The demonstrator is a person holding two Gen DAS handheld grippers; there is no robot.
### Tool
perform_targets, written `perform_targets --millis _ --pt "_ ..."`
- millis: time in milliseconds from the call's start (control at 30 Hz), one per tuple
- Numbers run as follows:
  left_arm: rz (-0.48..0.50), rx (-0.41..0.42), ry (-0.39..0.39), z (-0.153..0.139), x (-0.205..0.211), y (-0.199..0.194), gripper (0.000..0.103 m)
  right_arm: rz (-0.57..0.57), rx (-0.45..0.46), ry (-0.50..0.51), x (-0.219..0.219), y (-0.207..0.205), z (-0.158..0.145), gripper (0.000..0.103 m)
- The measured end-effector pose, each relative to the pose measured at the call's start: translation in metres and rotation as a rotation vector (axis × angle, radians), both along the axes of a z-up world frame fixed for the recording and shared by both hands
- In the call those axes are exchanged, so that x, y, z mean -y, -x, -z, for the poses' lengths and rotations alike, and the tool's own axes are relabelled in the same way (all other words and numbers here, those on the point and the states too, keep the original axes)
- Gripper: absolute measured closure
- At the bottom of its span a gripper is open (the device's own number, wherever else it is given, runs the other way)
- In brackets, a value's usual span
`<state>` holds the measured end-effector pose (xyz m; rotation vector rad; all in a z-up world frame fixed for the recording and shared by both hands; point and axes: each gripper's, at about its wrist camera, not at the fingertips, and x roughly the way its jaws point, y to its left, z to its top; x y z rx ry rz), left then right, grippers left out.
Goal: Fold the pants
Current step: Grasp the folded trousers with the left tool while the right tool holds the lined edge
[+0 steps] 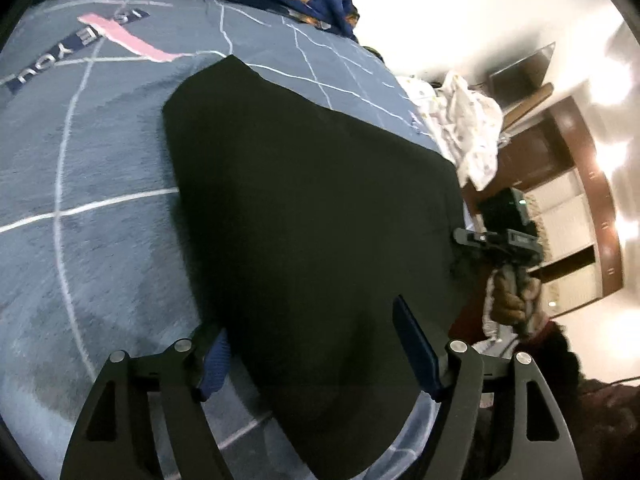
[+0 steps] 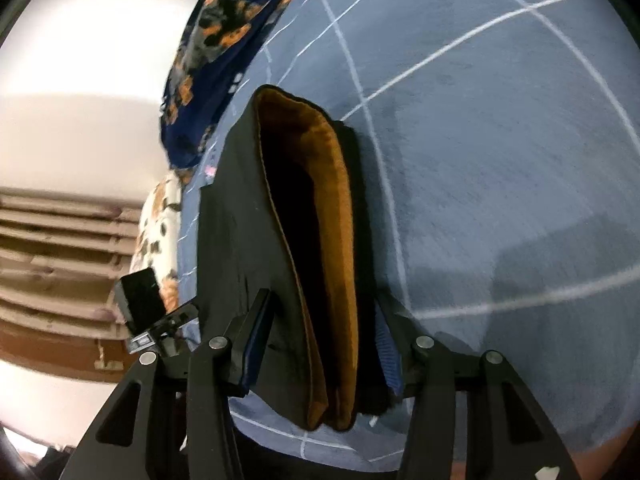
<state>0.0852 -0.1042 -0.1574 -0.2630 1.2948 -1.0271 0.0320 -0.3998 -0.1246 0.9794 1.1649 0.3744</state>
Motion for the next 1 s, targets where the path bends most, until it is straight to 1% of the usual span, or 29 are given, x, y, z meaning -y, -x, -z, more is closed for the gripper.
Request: perform_targets --millis 67,100,133,200,267,300,367,433,467,500,533,567,600,633,700,733,800,933,1000 --pt "0.021 -0.034 0.039 0.001 0.0 -0.004 0.029 -0.008 0.009 -0.052 0.002 -0.006 0.005 0.055" --pt "0.035 -0.044 0.047 0.002 0.002 -0.006 0.028 -0.016 0.016 -0.072 0.002 -0.007 0.006 0.052" --pt "0.054 -0.053 0.053 0.003 0.005 -0.007 0.028 -0.042 0.029 -0.095 -0.001 -0.012 0.007 0.052" --pt "0.099 -0.071 0.066 0.005 0.011 -0.011 0.028 -0.088 0.035 -0.1 -0.007 -0.019 0.007 0.051" --pt "0.108 -0.092 0.074 0.005 0.015 -0.015 0.028 -0.144 0.049 -0.107 -0.015 -0.028 0.004 0.046" --pt "0.114 -0.095 0.075 0.005 0.018 -0.016 0.025 -0.168 0.058 -0.107 -0.02 -0.033 0.003 0.044" --pt "0.121 -0.074 0.06 0.002 0.022 -0.016 0.025 -0.202 0.071 -0.108 -0.027 -0.037 0.003 0.044" --pt "0.121 -0.017 0.023 -0.002 0.026 -0.01 0.025 -0.196 0.087 -0.104 -0.033 -0.04 0.003 0.045" --pt "0.113 0.052 -0.025 -0.007 0.027 -0.001 0.027 -0.195 0.097 -0.08 -0.037 -0.041 0.001 0.047" --pt "0.106 0.119 -0.078 -0.011 0.029 0.007 0.038 -0.201 0.096 -0.046 -0.041 -0.042 0.001 0.057" --pt "0.102 0.201 -0.147 -0.015 0.034 0.017 0.046 -0.206 0.083 0.017 -0.044 -0.041 0.003 0.072" --pt "0.095 0.273 -0.204 -0.018 0.038 0.027 0.053 -0.19 0.082 0.01 -0.042 -0.039 0.005 0.073" --pt "0.083 0.288 -0.216 -0.019 0.038 0.03 0.059 -0.171 0.077 -0.005 -0.039 -0.036 0.007 0.077" --pt "0.067 0.302 -0.228 -0.021 0.037 0.033 0.063 -0.153 0.082 -0.008 -0.038 -0.032 0.009 0.078" --pt "0.042 0.36 -0.254 -0.03 0.036 0.04 0.076 -0.14 0.095 0.008 -0.039 -0.026 0.007 0.078" --pt "0.031 0.385 -0.264 -0.035 0.034 0.044 0.078 -0.128 0.101 0.006 -0.039 -0.023 0.006 0.077" --pt "0.021 0.41 -0.287 -0.04 0.035 0.048 0.079 -0.106 0.114 -0.005 -0.039 -0.016 0.006 0.077" --pt "0.021 0.43 -0.305 -0.043 0.032 0.051 0.079 -0.072 0.124 -0.022 -0.039 -0.003 0.005 0.077" --pt "0.016 0.437 -0.314 -0.044 0.036 0.05 0.079 -0.066 0.125 -0.025 -0.038 0.004 0.006 0.077"
